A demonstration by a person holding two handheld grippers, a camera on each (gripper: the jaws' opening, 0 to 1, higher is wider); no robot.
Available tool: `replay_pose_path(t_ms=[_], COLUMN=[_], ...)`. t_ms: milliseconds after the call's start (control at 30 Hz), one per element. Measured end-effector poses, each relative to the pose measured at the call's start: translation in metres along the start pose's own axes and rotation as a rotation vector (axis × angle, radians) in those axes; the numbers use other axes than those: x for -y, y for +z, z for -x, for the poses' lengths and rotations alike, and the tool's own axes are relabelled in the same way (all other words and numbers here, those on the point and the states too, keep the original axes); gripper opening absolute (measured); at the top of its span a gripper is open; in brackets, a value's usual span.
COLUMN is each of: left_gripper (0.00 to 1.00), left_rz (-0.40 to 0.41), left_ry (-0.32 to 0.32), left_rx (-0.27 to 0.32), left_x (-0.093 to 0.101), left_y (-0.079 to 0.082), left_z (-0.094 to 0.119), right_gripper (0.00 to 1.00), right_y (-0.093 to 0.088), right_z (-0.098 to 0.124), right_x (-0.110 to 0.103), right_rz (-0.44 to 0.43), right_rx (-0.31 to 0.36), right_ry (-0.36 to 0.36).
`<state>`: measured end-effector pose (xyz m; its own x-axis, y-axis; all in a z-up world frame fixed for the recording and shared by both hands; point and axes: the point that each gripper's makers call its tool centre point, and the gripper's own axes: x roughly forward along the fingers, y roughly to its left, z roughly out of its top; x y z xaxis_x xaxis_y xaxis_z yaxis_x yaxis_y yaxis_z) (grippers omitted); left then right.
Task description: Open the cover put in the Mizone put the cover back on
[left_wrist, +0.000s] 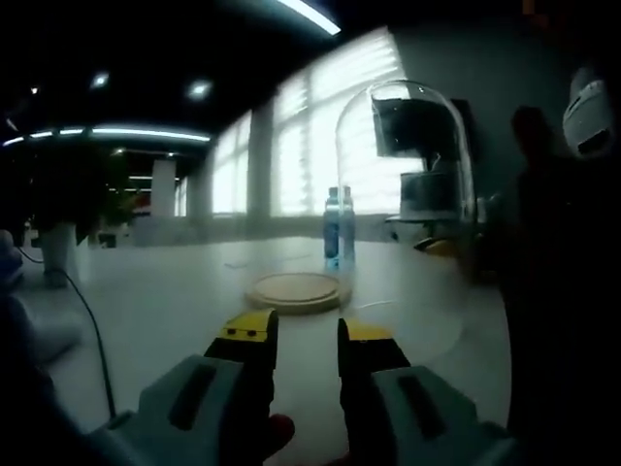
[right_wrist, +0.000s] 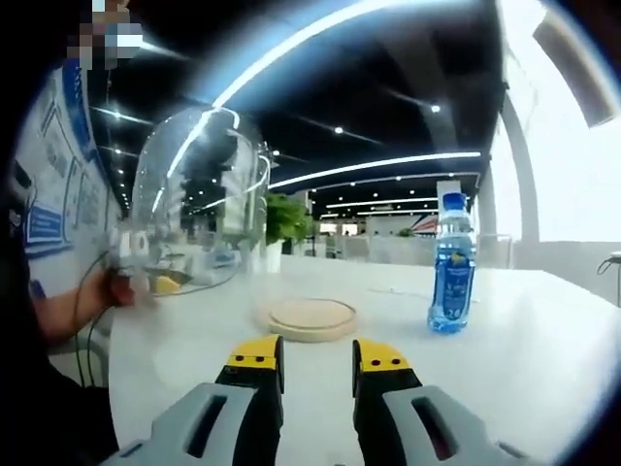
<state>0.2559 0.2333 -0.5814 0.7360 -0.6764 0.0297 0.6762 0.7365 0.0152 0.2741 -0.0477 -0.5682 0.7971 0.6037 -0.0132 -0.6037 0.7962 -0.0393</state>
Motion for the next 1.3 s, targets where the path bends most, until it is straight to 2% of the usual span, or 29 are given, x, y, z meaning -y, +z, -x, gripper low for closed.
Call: replay_pose_path(t_ms=[333,900,1300], left_gripper=[0.18,0.18,0.18], left_rz=[0.006,0.023,0.027], left_ry=[-0.005,-0.021,-0.028], left_rx=[-0.023,-0.055,-0.056], left_x=[0.000,0.003,0.006], left_y=[-0.005,-0.012,-0.012], left_z=[-0.002,-0.003,-0.004], right_gripper=[0.24,0.24,0.24], right_y=[0.024,0.059,0.084], right_z=[-0.020,-0.048,-0.066], right_x=[0.028,0.078,0.099], right_rz=[0.024,0.027,0.038], right_rx=[0.009,0.009,0.028], right_ry=[-0.035,-0.155,-0.194])
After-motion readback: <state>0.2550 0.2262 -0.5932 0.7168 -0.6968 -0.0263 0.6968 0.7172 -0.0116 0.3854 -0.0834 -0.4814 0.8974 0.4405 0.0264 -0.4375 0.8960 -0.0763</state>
